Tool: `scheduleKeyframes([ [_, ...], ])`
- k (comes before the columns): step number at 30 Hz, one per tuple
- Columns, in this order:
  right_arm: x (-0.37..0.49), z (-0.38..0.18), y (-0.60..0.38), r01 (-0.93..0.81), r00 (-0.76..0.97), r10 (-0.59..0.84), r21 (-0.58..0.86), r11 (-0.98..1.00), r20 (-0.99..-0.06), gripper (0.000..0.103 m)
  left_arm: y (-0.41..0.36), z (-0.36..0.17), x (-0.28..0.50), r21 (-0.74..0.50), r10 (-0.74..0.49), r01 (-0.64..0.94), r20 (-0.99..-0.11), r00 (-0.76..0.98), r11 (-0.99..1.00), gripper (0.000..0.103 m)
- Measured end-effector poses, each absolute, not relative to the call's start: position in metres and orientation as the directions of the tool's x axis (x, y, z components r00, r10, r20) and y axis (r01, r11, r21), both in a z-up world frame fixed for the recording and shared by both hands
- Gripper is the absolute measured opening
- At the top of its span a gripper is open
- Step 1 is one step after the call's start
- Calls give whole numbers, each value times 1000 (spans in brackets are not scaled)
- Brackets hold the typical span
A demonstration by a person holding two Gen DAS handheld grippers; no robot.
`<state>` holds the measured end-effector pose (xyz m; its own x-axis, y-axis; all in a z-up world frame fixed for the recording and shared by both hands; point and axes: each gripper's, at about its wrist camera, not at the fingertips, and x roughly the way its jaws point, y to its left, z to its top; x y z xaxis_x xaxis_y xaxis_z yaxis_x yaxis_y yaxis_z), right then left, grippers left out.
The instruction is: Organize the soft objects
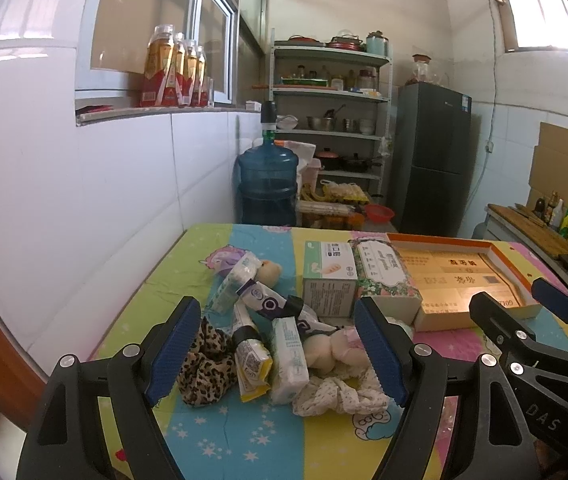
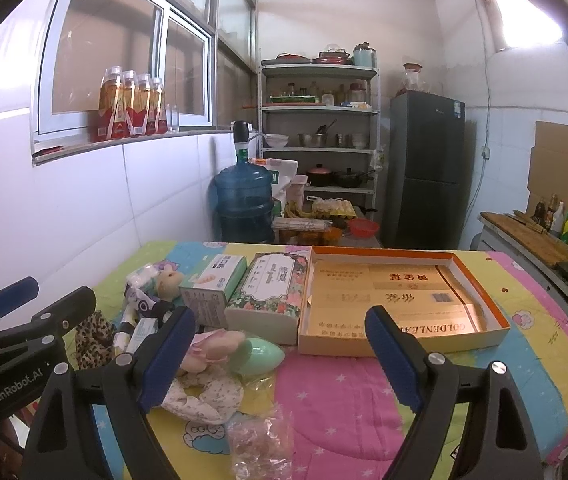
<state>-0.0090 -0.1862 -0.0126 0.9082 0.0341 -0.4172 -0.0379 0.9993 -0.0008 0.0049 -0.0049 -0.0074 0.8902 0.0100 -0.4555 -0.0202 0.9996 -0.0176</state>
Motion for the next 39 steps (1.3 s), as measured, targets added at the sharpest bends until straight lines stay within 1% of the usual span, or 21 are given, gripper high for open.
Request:
scheduleKeyframes([
  [39, -8, -15, -183, -51, 901, 52, 15, 999, -430, 87, -7, -13, 5, -26, 3, -17, -463, 887, 1000, 80],
])
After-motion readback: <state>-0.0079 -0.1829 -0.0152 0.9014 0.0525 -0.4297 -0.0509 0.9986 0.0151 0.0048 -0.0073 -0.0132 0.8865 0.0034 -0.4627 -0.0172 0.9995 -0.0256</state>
